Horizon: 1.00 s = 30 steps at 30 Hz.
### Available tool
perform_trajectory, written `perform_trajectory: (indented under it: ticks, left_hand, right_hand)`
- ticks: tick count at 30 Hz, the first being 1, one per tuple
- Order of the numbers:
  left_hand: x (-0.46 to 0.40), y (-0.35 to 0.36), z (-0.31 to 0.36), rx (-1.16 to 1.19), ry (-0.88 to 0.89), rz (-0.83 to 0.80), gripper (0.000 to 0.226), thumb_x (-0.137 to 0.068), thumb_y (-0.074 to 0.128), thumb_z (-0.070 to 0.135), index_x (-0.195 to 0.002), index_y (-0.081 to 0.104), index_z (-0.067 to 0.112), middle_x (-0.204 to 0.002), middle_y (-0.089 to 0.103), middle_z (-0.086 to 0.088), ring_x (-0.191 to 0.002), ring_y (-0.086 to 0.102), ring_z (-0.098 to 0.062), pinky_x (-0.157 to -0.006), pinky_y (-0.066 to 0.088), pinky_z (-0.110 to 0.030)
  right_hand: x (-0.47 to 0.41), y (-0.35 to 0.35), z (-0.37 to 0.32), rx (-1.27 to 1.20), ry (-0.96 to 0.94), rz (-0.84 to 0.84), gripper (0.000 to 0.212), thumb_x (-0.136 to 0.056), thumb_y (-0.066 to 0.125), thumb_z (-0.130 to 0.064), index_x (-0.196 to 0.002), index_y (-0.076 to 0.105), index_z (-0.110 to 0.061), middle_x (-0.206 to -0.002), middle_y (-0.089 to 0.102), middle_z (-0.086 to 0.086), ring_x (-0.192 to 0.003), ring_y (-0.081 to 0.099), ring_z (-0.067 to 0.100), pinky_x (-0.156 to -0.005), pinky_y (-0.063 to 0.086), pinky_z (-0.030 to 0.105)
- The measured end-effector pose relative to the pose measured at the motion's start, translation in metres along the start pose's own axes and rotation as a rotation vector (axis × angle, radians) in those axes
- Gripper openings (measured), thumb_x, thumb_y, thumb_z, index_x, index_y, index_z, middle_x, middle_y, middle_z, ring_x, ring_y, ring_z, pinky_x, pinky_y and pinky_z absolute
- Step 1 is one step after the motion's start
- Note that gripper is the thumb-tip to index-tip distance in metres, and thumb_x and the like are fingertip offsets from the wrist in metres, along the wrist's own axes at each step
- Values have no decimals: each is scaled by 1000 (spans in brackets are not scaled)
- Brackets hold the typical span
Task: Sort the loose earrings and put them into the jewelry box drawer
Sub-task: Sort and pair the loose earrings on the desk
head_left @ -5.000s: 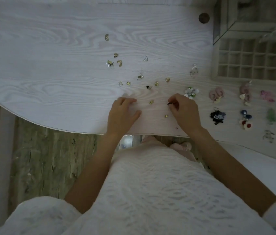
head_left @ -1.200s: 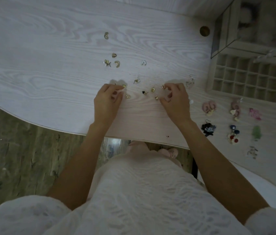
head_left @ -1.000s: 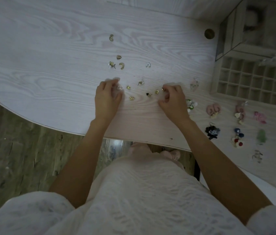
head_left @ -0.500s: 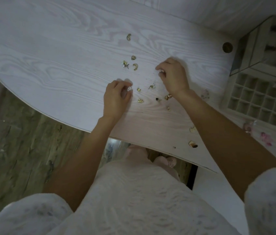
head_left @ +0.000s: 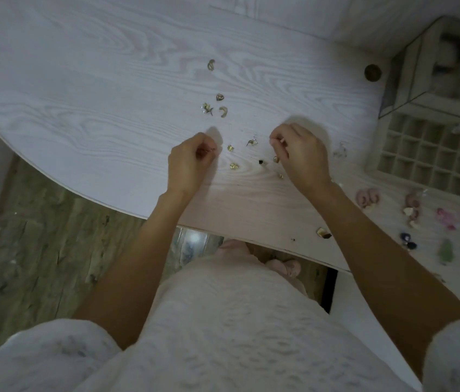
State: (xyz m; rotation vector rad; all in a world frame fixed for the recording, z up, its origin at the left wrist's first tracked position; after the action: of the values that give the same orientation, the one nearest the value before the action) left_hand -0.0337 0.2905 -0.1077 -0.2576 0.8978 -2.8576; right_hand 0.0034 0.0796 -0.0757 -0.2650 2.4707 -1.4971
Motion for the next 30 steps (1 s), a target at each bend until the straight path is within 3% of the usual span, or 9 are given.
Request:
perform_trajectory:
  ticks: [4,11,13,16,19,25,30]
  left_hand:
    - [33,7,13,28,91,-138,7,-81,68,10,-85,70,15,-86,69,5,-76,63,-6,-75,52,-20]
    - [85,67,43,32,217,-428,8,-82,67,8,-87,72,12,-88,67,-2,-73,61,-10,-69,48,-12]
    - [85,82,51,24,234,-441,10,-82,67,10,-89,73,14,-89,68,-3,-74,60,-10,-70,49,-12]
    - [81,97,56,-46,276,-449,14,-84,66,14,-96,74,15,-91,68,-4,-78,61,-14,-73,52,-22]
    - [82,108,58,-124,348,-488,17,-85,64,12,-100,73,14,-92,67,-8,-81,61,-20,-73,50,-28]
    - [81,111,58,-196,430,-435,16,-85,65,17,-99,73,14,-89,64,-5,-74,57,-12,-69,43,-18]
    - [83,99,56,-198,423,-365,23,-84,67,18,-106,68,10,-93,64,-6,-72,58,-14,-69,50,-24]
  right_hand:
    - [69,-30,4,-79,161,162,12,-94,52,-21,-89,60,-14,-80,60,1,-72,51,14,-62,37,24]
    - [181,-53,34,-126,518,217,11,-90,54,-22,-91,60,-13,-80,63,1,-73,55,16,-64,33,19]
    - [191,-55,38,-58,497,208,11,-88,55,-20,-89,61,-11,-82,64,2,-77,57,20,-67,35,20]
    - [188,-49,33,168,270,214,7,-86,61,-14,-84,64,-9,-78,67,6,-80,57,28,-77,38,29]
    - [180,-32,28,256,162,224,4,-84,64,-15,-81,64,-13,-76,67,3,-88,52,26,-77,39,32]
    - [166,-6,29,232,206,142,7,-82,63,-20,-77,62,-15,-75,65,2,-91,41,21,-71,42,36]
    - [170,-19,29,227,271,88,15,-75,72,-20,-87,65,-16,-82,68,2,-94,46,24,-78,33,31]
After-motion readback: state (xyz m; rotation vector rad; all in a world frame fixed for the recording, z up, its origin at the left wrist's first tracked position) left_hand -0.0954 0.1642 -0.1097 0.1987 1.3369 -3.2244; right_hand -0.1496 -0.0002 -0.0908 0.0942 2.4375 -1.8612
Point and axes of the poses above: each hand's wrist, its own x-axis away from the middle knuckle, its own y-axis out of the palm, z = x × y, the point moved 5 cm from there along -x, towards the middle knuckle
